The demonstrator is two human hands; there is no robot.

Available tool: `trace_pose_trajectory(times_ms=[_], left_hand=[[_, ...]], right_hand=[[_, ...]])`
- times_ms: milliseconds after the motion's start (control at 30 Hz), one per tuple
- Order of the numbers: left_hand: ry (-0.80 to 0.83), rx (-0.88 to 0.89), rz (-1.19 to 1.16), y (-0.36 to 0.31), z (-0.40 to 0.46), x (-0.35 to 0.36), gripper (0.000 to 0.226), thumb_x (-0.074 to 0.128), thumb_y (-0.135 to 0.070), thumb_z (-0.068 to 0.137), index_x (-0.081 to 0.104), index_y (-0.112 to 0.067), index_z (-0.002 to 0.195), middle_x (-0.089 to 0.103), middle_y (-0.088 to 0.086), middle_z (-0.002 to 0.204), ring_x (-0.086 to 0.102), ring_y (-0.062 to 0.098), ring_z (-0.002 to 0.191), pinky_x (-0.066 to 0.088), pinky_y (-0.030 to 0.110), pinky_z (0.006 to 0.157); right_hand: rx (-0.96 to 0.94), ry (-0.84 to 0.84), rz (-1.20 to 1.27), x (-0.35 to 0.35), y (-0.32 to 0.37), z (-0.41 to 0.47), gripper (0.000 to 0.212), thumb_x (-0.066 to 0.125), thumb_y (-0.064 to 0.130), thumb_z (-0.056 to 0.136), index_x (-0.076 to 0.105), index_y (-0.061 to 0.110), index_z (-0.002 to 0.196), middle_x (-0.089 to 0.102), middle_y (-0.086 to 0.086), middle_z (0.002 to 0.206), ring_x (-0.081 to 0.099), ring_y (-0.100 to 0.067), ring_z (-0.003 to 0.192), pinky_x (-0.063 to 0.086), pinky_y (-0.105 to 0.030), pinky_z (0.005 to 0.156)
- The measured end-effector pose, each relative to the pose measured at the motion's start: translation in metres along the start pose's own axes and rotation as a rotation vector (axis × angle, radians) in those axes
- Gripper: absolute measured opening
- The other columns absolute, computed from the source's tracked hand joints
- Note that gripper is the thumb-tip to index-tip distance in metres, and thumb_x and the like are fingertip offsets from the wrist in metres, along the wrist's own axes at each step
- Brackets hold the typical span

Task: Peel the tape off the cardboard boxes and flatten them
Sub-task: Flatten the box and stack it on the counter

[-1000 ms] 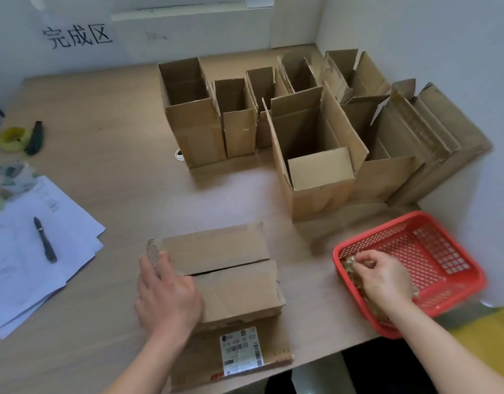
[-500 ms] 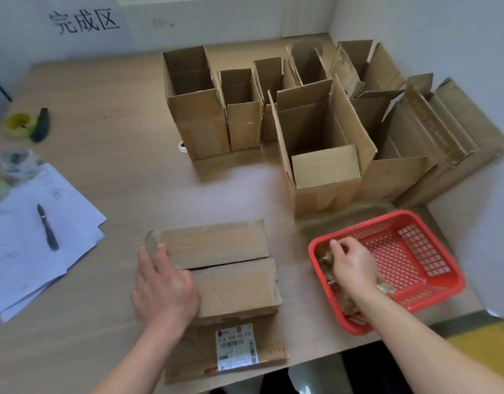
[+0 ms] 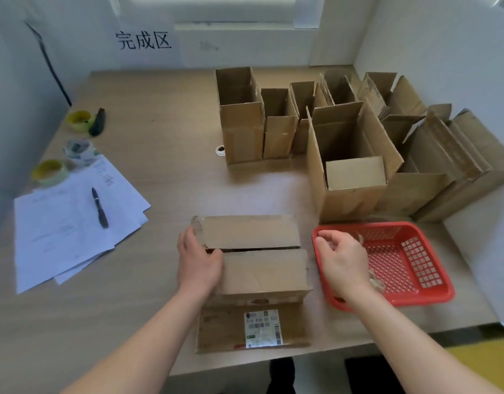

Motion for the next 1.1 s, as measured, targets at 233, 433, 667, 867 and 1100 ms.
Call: trace_pose_trajectory(times_ms=[233, 433, 667, 867, 1100], left_hand=[[0.086, -0.223, -0.193, 0.026, -0.005, -0.037, 0.043, 0.051, -0.048, 0.097, 0.063, -0.014, 0.122, 0.064, 0.007, 0.121, 0.059, 0.027, 0.107, 0.051, 0.040, 0.092], [0.579, -0.461, -0.350, 0.038, -0.013, -0.074, 0.036, 0.052, -0.046, 0.098, 0.064, -0.020, 0.118, 0.060, 0.009, 0.122, 0.058, 0.025, 0.103, 0.048, 0.051, 0.094], [0.734, -0.169, 0.076, 0.042, -0.009, -0.081, 0.092, 0.077, -0.031, 0.082, 0.022, -0.027, 0.156, 0.040, -0.002, 0.151, 0.043, 0.026, 0.134, 0.039, 0.051, 0.111], [0.448, -0.127, 0.366, 0.045, -0.004, -0.049, 0.142, 0.077, -0.070, 0.060, -0.011, -0.017, 0.157, 0.024, 0.013, 0.159, 0.041, 0.031, 0.138, 0.041, 0.039, 0.106], [0.270, -0.117, 0.424, 0.060, -0.009, -0.039, 0.133, 0.068, -0.067, 0.063, -0.018, -0.022, 0.153, 0.026, 0.009, 0.153, 0.054, 0.028, 0.121, 0.046, 0.033, 0.084]], right_hand=[[0.333, 0.112, 0.451, 0.036, 0.024, -0.047, 0.038, 0.052, 0.042, 0.099, 0.064, 0.018, 0.072, 0.062, 0.004, 0.067, 0.057, -0.017, 0.067, 0.043, -0.034, 0.064], [0.304, 0.499, 0.646, 0.054, 0.040, -0.067, 0.016, 0.067, 0.001, 0.082, 0.065, -0.015, 0.083, 0.076, -0.007, 0.101, 0.053, -0.029, 0.131, 0.052, -0.037, 0.086], [-0.021, 0.964, -0.104, 0.060, 0.062, -0.094, 0.099, 0.077, 0.025, 0.058, 0.035, 0.054, 0.142, 0.014, 0.020, 0.154, 0.041, -0.022, 0.136, 0.048, -0.028, 0.099], [-0.021, 0.453, -0.323, 0.085, 0.083, -0.082, 0.101, 0.078, 0.055, 0.063, 0.033, 0.026, 0.148, 0.041, -0.003, 0.139, 0.051, -0.018, 0.107, 0.038, -0.024, 0.083], [-0.102, 0.334, -0.395, 0.103, 0.082, -0.076, 0.112, 0.075, 0.066, 0.065, 0.006, 0.034, 0.147, 0.032, -0.007, 0.128, 0.058, -0.028, 0.103, 0.053, -0.036, 0.083]])
Point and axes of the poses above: each hand's wrist, its own z-axis towards the middle knuckle, its own x-axis out of the palm, y = z × x, the point moved 6 cm from there along z, towards the middle knuckle
